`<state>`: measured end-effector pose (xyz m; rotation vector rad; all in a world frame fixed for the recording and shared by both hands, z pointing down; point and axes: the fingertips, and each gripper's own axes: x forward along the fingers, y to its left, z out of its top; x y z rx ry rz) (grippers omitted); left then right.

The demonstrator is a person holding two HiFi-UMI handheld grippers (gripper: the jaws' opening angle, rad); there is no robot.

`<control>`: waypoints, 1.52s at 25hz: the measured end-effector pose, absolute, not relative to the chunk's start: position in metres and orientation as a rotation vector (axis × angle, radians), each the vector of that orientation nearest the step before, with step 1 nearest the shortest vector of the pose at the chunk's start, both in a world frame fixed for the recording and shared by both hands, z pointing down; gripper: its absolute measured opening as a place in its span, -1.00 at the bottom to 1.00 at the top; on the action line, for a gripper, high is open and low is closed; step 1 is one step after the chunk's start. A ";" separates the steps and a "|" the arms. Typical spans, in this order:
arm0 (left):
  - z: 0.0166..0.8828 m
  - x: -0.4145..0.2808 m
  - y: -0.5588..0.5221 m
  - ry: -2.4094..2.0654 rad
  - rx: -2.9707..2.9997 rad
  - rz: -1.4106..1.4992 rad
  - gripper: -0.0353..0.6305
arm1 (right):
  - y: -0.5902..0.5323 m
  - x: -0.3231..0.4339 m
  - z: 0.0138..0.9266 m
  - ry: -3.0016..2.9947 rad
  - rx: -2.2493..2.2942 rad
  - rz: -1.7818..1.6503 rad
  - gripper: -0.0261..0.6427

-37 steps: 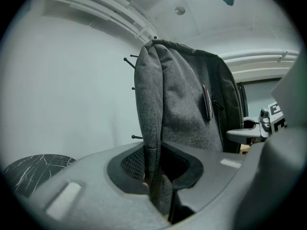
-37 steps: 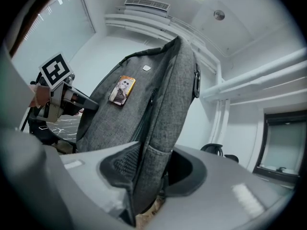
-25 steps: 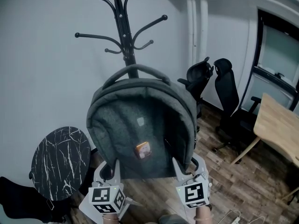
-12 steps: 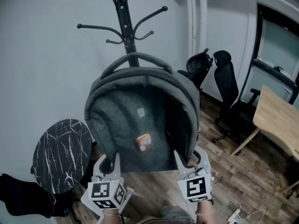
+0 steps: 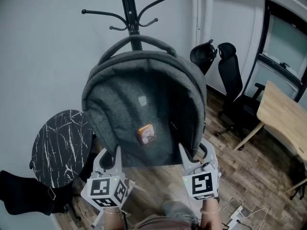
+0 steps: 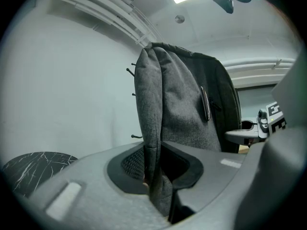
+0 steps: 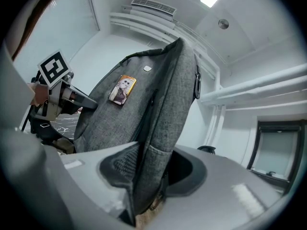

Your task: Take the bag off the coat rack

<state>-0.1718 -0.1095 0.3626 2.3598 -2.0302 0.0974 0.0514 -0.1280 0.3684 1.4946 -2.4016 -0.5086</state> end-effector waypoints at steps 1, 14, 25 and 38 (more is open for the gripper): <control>0.362 -0.172 -0.105 -2.030 2.360 0.095 -0.69 | -0.124 0.051 0.368 -2.402 1.494 -0.510 -0.50; 0.360 -0.186 -0.059 -2.010 2.378 0.080 -0.69 | -0.074 0.037 0.365 -2.388 1.512 -0.514 -0.50; 0.365 -0.192 -0.029 -1.983 2.387 0.083 -0.69 | -0.042 0.032 0.370 -2.366 1.521 -0.497 -0.50; 0.371 -0.192 -0.001 -1.956 2.392 0.060 -0.69 | -0.010 0.031 0.372 -2.342 1.526 -0.512 -0.50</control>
